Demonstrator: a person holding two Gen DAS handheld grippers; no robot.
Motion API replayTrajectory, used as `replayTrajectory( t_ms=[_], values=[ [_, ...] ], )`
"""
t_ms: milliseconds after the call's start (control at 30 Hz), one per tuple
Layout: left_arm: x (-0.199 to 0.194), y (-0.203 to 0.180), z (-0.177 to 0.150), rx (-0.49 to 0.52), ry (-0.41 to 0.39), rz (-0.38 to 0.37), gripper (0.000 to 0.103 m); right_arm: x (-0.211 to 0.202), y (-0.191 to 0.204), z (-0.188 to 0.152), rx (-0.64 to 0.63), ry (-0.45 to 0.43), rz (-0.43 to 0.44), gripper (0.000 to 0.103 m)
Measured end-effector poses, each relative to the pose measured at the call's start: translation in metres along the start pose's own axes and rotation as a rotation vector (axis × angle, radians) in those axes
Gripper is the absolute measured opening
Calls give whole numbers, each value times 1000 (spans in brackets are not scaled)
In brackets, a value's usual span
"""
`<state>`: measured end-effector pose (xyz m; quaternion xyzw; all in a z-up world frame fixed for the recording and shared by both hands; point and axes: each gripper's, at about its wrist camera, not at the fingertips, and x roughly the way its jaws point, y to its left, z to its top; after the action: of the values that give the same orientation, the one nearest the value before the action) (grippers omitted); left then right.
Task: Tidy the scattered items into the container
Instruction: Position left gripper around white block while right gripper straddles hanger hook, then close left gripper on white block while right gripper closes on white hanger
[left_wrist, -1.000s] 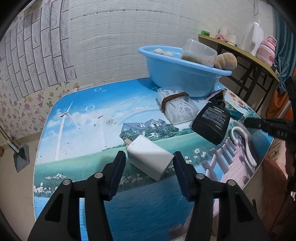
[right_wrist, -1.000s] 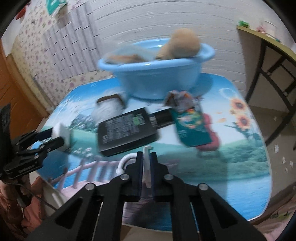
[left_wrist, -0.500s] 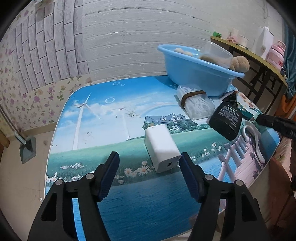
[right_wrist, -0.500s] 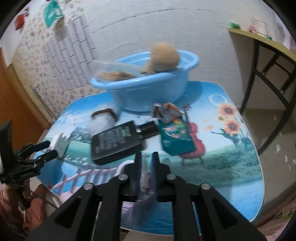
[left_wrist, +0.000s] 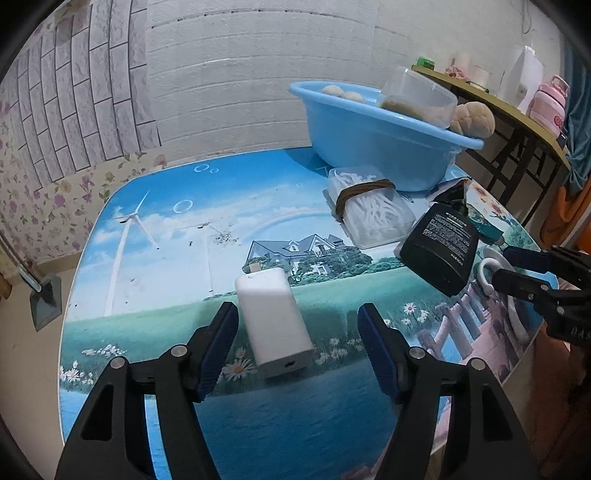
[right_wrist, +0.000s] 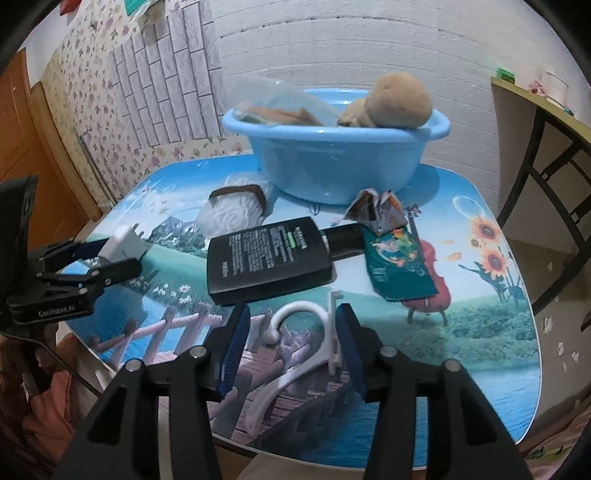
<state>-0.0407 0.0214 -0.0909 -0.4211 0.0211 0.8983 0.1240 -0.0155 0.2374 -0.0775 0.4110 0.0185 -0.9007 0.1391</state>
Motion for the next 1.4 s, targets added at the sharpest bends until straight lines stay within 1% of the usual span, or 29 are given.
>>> replayTrajectory(
  t_ms=[100, 133, 200, 267, 333, 400, 433, 500, 533, 600, 667, 700, 767, 833, 967, 1100, 1133, 1167, 1200, 1233, 1267, 1300, 1333, 1367, 1400],
  values=[
    [5, 3, -2, -16, 14, 2, 70, 2, 3, -1, -27, -5, -17, 48],
    [5, 3, -3, -17, 9, 7, 74, 3, 3, -2, -32, -6, -22, 48],
    [6, 2, -3, -12, 8, 10, 77, 6, 3, -2, -39, 4, -31, 48],
    [7, 1, -3, -7, 7, 12, 82, 7, 4, -3, -52, -2, -44, 48],
    [8, 0, -4, -5, 11, 17, 95, 12, 4, -5, -58, 20, -43, 48],
    [9, 1, -5, -7, 12, 21, 98, 16, 5, -7, -55, 40, -43, 48],
    [10, 1, -5, -9, 12, 22, 102, 15, 5, -8, -56, 31, -43, 48],
    [11, 2, -5, -8, 17, 33, 103, 16, 4, -9, -56, 27, -41, 49],
    [12, 1, -5, -4, 19, 45, 103, 16, 4, -9, -55, 24, -42, 52],
    [13, 1, -4, 3, 21, 55, 103, 17, 1, -10, -46, 14, -45, 60],
    [13, 2, -4, -1, 23, 54, 103, 18, -1, -11, -35, 7, -50, 78],
    [13, 3, -5, -4, 24, 60, 103, 19, -2, -12, -31, 5, -53, 82],
    [12, 3, -5, -7, 24, 60, 103, 20, -3, -13, -23, 4, -58, 95],
    [13, 4, -5, -6, 27, 60, 103, 22, -6, -13, -1, 13, -81, 103],
    [12, 4, -6, -4, 27, 56, 103, 23, -11, -11, 21, 12, -96, 103],
    [9, 5, -10, -12, 4, 46, 103, 20, -15, -12, 37, 18, -113, 103],
    [8, 6, -10, -15, -2, 39, 101, 19, -15, -13, 40, 13, -112, 103],
    [6, 6, -11, -19, -6, 34, 99, 18, -16, -14, 43, 8, -115, 98],
    [5, 7, -11, -22, -9, 32, 91, 16, -16, -14, 43, 0, -113, 94],
    [2, 8, -11, -25, -13, 38, 78, 14, -16, -15, 39, -6, -109, 86],
    [1, 9, -11, -27, -16, 44, 72, 13, -16, -15, 34, -9, -106, 79],
    [-1, 10, -11, -29, -19, 53, 63, 12, -15, -15, 26, -12, -105, 76],
    [-1, 11, -11, -31, -20, 54, 58, 11, -14, -16, 23, -16, -106, 67],
    [-2, 12, -11, -33, -23, 54, 56, 10, -14, -15, 21, -19, -105, 62],
    [-2, 13, -12, -36, -25, 56, 50, 10, -14, -15, 17, -20, -102, 61]
  ],
)
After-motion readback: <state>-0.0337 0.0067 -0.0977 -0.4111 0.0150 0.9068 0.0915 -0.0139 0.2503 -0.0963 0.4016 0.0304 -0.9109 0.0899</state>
